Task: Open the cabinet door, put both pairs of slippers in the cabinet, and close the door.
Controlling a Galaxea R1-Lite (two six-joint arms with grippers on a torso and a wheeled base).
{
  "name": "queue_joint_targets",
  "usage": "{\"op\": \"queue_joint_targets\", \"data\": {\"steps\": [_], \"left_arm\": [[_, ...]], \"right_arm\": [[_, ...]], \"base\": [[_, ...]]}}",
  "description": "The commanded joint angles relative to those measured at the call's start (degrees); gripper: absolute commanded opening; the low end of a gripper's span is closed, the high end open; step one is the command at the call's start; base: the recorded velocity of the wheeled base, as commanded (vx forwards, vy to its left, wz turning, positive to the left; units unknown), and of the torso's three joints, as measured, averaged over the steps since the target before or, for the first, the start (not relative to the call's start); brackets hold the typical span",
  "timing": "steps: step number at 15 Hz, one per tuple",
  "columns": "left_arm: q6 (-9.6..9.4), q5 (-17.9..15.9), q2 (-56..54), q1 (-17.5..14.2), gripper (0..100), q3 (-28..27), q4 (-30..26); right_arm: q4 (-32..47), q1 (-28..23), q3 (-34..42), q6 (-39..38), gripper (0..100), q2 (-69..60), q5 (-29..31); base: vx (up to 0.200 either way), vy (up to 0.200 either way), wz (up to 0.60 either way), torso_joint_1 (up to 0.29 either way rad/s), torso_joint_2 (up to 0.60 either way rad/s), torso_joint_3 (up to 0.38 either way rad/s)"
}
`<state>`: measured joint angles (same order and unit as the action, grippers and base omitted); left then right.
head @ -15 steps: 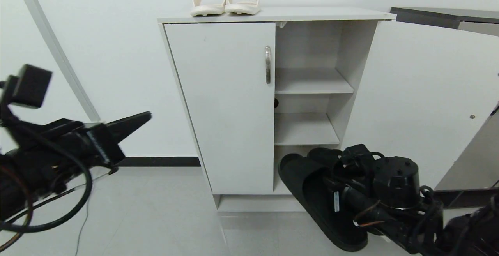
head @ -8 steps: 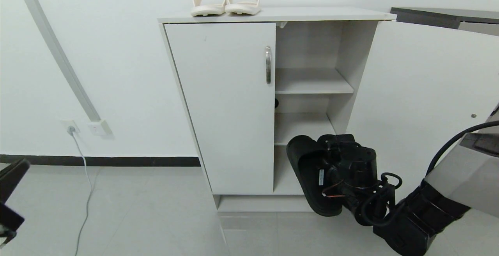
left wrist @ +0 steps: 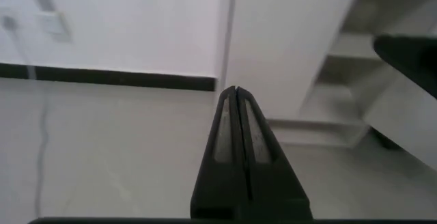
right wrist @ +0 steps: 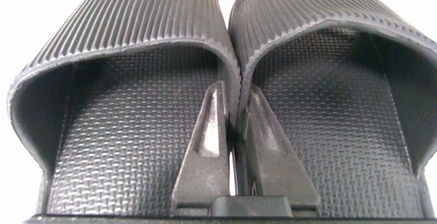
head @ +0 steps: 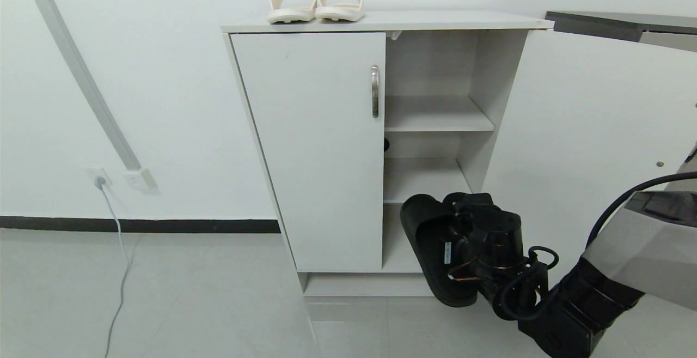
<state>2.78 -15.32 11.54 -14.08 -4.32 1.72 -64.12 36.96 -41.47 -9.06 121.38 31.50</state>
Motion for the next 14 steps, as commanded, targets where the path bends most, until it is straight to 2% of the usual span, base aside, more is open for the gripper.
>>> {"op": "queue_joint_targets", "data": {"steps": [1, 3, 4, 6, 7, 8, 9, 10, 11, 12, 14], "left_arm": [[0.12, -2.9, -6.5, 0.4, 0, 3.3, -0.2], [-1.37, -3.3, -6.5, 0.4, 0, 3.3, -0.3], [-4.71, 0.4, -6.9, -1.5, 0, 3.5, -0.3], [-8.58, 7.9, -8.4, -6.7, 0, 3.6, -0.5], [-8.84, 7.9, -10.1, -8.9, 0, 3.6, -0.6], [-9.37, 6.2, -11.4, -10.1, 0, 3.6, -0.6], [-9.63, 0.6, -11.0, -8.9, 0, 3.5, -0.8], [-9.55, -4.4, -9.4, -6.1, 0, 3.5, -0.8], [-8.84, -6.3, -4.0, 1.8, 0, 3.4, -0.8], [-8.49, -6.2, -1.2, 7.6, 0, 3.4, -0.8], [-7.7, -6.1, -1.0, 14.4, 0, 3.5, -0.7]], "right_arm": [[0.1, 0.1, 0.4, 0.0, 0, 0.0, 0.0], [0.0, 0.1, 0.8, 0.0, 0, 0.0, 0.0], [-0.2, 0.1, 0.8, 0.0, 0, 0.0, 0.0], [-1.4, 0.2, 1.6, 0.2, 0, 0.0, 0.0], [-2.1, 0.2, 1.9, 0.7, 0, 0.0, 0.0], [-3.1, 0.2, 2.4, 1.4, 0, 0.0, 0.0], [-4.2, 0.2, 2.8, 2.2, 0, 0.0, 0.0], [-4.9, 0.3, 3.1, 2.7, 0, 0.0, 0.0], [-5.4, 0.5, 3.4, 3.3, 0, 0.1, 0.0], [-5.4, 0.6, 3.8, 3.3, 0, 0.0, 0.0], [-5.8, 0.5, 3.9, 3.3, 0, 0.3, -0.1]], "base": [[0.0, 0.0, 0.0, 0.0, 0.0, 0.0], [0.0, 0.0, 0.0, 0.0, 0.0, 0.0], [0.0, 0.0, 0.0, 0.0, 0.0, 0.0], [0.0, 0.0, 0.0, 0.0, 0.0, 0.0], [0.0, 0.0, 0.0, 0.0, 0.0, 0.0], [0.0, 0.0, 0.0, 0.0, 0.0, 0.0], [0.0, 0.0, 0.0, 0.0, 0.0, 0.0], [0.0, 0.0, 0.0, 0.0, 0.0, 0.0], [0.0, 0.0, 0.0, 0.0, 0.0, 0.0], [0.0, 0.0, 0.0, 0.0, 0.0, 0.0], [0.0, 0.0, 0.0, 0.0, 0.0, 0.0]]}}
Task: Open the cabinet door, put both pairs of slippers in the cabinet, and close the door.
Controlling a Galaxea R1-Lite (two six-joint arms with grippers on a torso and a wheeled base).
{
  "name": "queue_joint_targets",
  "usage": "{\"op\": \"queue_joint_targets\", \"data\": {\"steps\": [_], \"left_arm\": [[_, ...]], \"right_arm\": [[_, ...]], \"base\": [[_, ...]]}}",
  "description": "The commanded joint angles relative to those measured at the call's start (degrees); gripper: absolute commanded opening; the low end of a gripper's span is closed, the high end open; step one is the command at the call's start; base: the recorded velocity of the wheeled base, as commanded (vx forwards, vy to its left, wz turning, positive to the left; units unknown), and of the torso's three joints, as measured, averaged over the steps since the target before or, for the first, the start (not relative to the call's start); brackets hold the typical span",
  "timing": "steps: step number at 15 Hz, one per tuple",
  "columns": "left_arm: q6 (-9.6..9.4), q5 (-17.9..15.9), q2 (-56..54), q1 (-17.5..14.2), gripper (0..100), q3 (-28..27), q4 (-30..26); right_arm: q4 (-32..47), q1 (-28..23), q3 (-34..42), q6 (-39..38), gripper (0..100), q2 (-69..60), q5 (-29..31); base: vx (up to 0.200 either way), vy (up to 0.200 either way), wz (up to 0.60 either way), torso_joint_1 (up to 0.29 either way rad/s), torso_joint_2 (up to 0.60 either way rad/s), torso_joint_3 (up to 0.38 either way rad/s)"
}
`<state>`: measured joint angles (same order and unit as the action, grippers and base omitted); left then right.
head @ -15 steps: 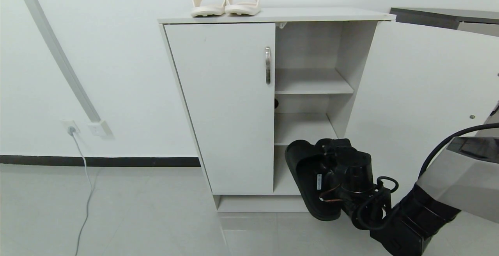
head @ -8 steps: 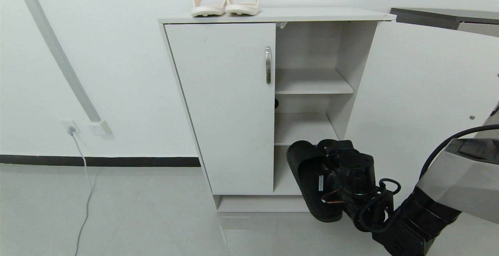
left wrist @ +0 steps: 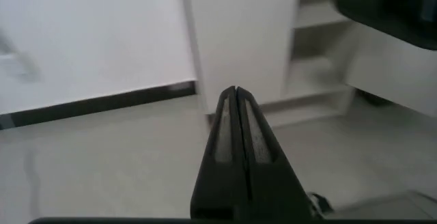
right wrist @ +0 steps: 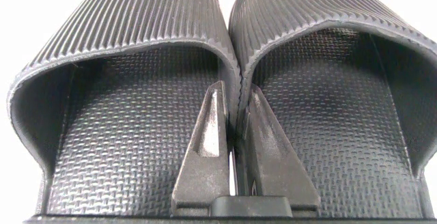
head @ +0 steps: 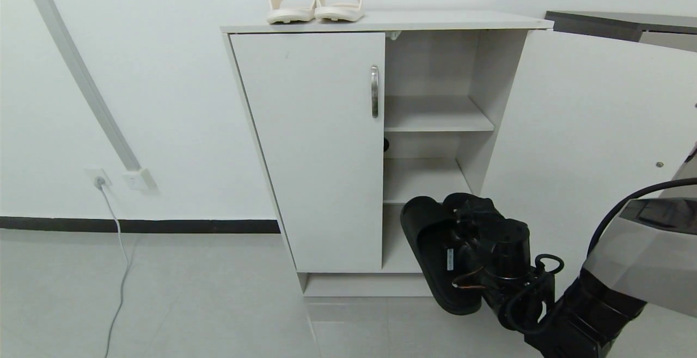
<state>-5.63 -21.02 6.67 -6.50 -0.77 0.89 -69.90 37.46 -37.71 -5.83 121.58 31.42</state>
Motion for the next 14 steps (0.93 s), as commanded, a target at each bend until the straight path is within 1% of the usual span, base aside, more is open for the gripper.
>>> {"op": "queue_joint_targets", "data": {"steps": [1, 2, 3, 4, 5, 6, 7, 8, 9, 10, 11, 12, 13, 14], "left_arm": [[4.05, -0.3, -0.3, 7.6, 0, 0.0, 0.4], [6.95, -0.1, -5.1, 7.4, 0, 0.0, 0.9], [7.3, 3.5, -6.7, 6.5, 0, 0.1, 1.2], [7.48, 9.5, -6.7, 6.5, 0, 0.4, 1.7], [5.9, 20.7, -6.7, 6.5, 0, 0.7, 1.0], [3.26, 24.7, -6.7, 6.5, 0, 0.5, -1.9], [4.14, 24.4, -6.7, 6.5, 0, 0.5, -1.1], [4.05, 23.0, -6.7, 6.5, 0, 0.6, -1.2], [4.05, 22.5, -6.7, 6.5, 0, 0.6, -1.2], [4.4, 17.4, -6.7, 6.5, 0, 0.6, -1.1], [4.4, 17.5, -6.7, 6.5, 0, 0.6, -1.1], [4.4, 17.5, -6.7, 6.5, 0, 0.6, -1.1], [4.58, 17.5, -6.7, 6.5, 0, 0.6, -1.1], [4.58, 17.5, -6.7, 6.5, 0, 0.6, -1.0]], "right_arm": [[-0.1, -0.1, 0.2, 0.0, 0, 0.2, 0.0], [-0.5, 0.0, 0.1, 0.0, 0, 0.4, 0.0], [-0.6, -0.1, -0.2, 0.0, 0, 0.9, 0.0], [-0.6, -0.1, -0.4, 0.1, 0, 1.3, 0.0], [-0.6, -0.1, -1.8, 0.1, 0, 2.2, 0.0], [-0.5, -0.1, -3.3, 0.2, 0, 2.9, 0.2], [-0.4, -0.2, -4.3, 0.3, 0, 3.2, 0.8], [-0.1, -0.2, -6.2, 0.6, 0, 3.2, 1.3], [-0.1, -0.2, -6.3, 0.6, 0, 3.2, 1.2], [0.0, -0.2, -7.1, 0.6, 0, 3.4, -3.0], [-0.1, -0.4, -7.2, 0.5, 0, 3.6, -7.2], [0.3, -0.6, -8.2, 0.5, 0, 3.7, -8.4], [1.8, -0.6, -10.2, 0.5, 0, 4.4, -7.6], [4.1, -0.6, -11.7, 0.4, 0, 4.8, -4.9]], "base": [[0.0, 0.0, 0.0, 0.0, 0.0, 0.0], [0.0, 0.0, 0.0, 0.0, 0.0, 0.0], [0.0, 0.0, 0.0, 0.0, 0.0, 0.0], [0.0, 0.0, 0.0, 0.0, 0.0, 0.0], [0.0, 0.0, 0.0, 0.0, 0.0, 0.0], [0.0, 0.0, 0.0, 0.0, 0.0, 0.0], [0.0, 0.0, 0.0, 0.0, 0.0, 0.0], [0.0, 0.0, 0.0, 0.0, 0.0, 0.0], [0.0, 0.0, 0.0, 0.0, 0.0, 0.0], [0.0, 0.0, 0.0, 0.0, 0.0, 0.0], [0.0, 0.0, 0.0, 0.0, 0.0, 0.0], [0.0, 0.0, 0.0, 0.0, 0.0, 0.0], [0.0, 0.0, 0.0, 0.0, 0.0, 0.0], [0.0, 0.0, 0.0, 0.0, 0.0, 0.0]]}}
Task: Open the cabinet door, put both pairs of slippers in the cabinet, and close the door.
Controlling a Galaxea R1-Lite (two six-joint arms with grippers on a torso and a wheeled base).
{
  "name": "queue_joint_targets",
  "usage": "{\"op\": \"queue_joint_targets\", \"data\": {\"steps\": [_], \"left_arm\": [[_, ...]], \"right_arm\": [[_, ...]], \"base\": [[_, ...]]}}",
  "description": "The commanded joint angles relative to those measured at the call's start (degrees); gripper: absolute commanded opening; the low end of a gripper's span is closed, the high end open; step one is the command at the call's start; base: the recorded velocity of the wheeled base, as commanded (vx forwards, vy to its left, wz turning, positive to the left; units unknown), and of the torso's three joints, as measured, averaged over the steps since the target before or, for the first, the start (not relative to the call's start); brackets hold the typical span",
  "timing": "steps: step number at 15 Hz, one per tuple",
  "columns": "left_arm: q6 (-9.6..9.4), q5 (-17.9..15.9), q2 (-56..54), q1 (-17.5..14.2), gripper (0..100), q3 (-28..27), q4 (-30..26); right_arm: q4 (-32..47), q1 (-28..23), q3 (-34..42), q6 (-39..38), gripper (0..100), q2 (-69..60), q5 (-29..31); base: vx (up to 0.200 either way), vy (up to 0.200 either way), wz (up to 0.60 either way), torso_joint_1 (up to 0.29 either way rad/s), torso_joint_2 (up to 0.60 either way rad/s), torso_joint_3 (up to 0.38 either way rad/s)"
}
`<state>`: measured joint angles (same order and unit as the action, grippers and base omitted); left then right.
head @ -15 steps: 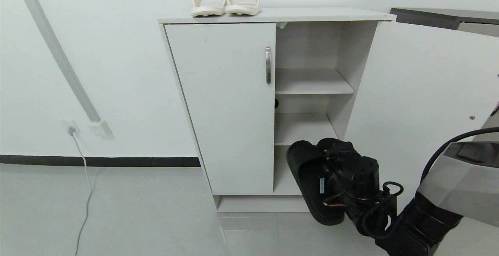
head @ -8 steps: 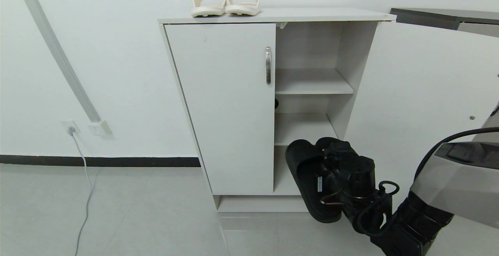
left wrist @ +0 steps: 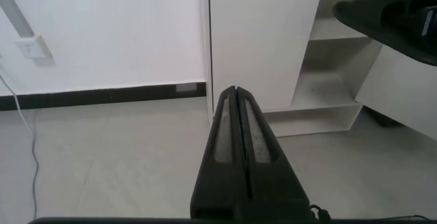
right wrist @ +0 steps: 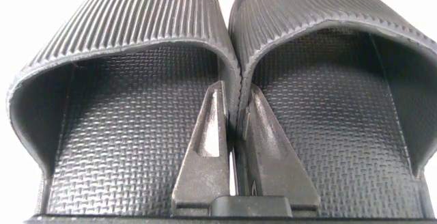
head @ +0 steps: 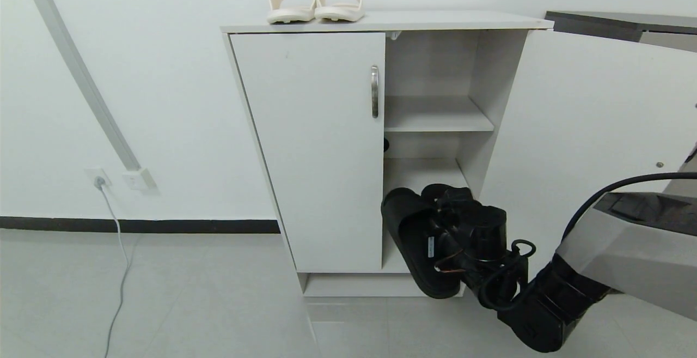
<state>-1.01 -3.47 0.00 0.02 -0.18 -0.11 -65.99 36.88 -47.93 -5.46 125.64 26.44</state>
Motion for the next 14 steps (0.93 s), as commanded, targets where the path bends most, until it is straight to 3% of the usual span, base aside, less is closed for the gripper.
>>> {"op": "queue_joint_targets", "data": {"steps": [1, 2, 4, 9, 14], "left_arm": [[0.05, 0.0, 0.0, 0.0, 0, 0.0, 0.0], [0.05, 0.0, 0.0, 0.0, 0, 0.0, 0.0], [0.13, 0.0, 0.0, 0.0, 0, 0.0, 0.0], [0.13, 0.0, 0.0, 0.0, 0, 0.0, -0.1], [0.13, 0.0, 0.0, 0.0, 0, 0.0, 0.0]], "right_arm": [[3.4, -0.1, -4.2, -0.7, 0, 1.8, 5.4], [6.1, -0.1, -8.1, -3.6, 0, 3.5, 9.3], [7.2, 0.0, -9.5, -4.0, 0, 5.0, 11.2], [7.2, 1.0, -10.7, -4.3, 0, 6.3, 11.6], [7.0, 1.4, -10.6, -4.3, 0, 6.9, 11.6]], "base": [[0.0, 0.0, 0.0, 0.0, 0.0, 0.0], [0.0, 0.0, 0.0, 0.0, 0.0, 0.0], [0.0, 0.0, 0.0, 0.0, 0.0, 0.0], [0.0, 0.0, 0.0, 0.0, 0.0, 0.0], [0.0, -0.16, 0.0, 0.002, 0.0, 0.001]]}}
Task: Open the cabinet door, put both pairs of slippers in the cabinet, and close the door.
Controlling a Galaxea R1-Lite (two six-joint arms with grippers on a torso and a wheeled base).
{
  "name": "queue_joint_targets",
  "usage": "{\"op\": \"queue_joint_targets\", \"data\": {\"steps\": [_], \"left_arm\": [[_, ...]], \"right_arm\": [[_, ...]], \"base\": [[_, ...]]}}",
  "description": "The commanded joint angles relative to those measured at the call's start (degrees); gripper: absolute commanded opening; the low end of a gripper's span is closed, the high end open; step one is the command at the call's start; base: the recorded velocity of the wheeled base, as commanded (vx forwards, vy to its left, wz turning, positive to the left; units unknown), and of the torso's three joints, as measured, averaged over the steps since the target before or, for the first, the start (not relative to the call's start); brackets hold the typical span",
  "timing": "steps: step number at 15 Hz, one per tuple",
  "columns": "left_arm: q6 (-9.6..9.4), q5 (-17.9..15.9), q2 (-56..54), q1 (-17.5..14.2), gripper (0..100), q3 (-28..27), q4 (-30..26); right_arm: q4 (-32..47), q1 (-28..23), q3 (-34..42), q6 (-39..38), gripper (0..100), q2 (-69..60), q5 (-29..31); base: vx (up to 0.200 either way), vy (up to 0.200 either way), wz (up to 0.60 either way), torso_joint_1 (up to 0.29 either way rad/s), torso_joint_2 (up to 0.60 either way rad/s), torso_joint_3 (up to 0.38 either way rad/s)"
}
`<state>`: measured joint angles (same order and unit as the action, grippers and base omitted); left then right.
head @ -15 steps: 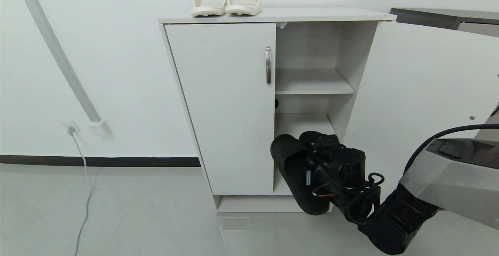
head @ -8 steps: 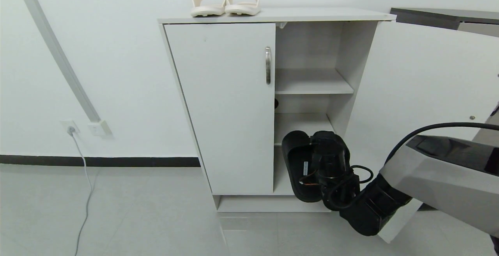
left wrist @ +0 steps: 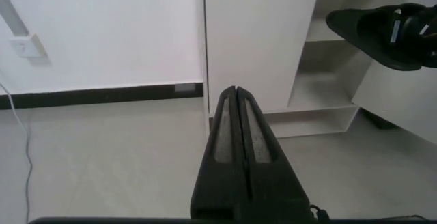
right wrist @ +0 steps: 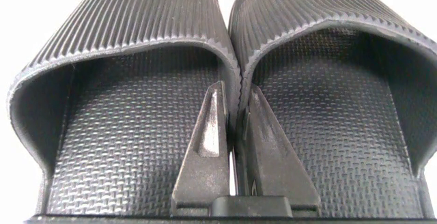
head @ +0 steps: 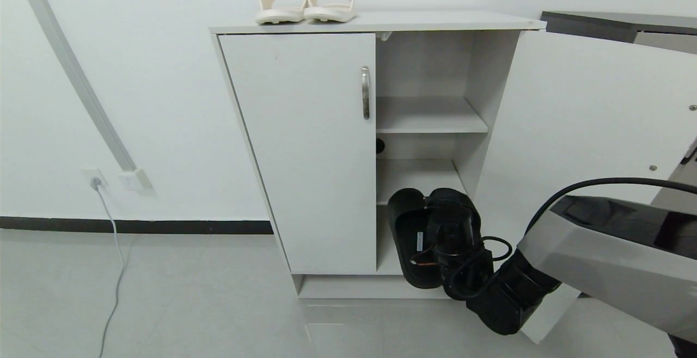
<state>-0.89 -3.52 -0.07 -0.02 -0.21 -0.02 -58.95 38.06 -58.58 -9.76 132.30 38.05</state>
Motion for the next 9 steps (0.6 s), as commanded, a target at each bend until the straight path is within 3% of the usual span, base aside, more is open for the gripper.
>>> {"op": "queue_joint_targets", "data": {"steps": [1, 9], "left_arm": [[0.01, 0.0, 0.1, 0.0, 0, 0.0, -0.1], [0.27, 0.2, 0.1, 0.0, 0, 0.0, -0.1]], "right_arm": [[-0.1, 0.5, -0.1, -0.1, 0, 0.7, 0.0], [0.3, 1.1, -7.0, 0.2, 0, 5.9, 0.0]], "base": [[0.0, 0.0, 0.0, 0.0, 0.0, 0.0], [0.0, 0.0, 0.0, 0.0, 0.0, 0.0]]}}
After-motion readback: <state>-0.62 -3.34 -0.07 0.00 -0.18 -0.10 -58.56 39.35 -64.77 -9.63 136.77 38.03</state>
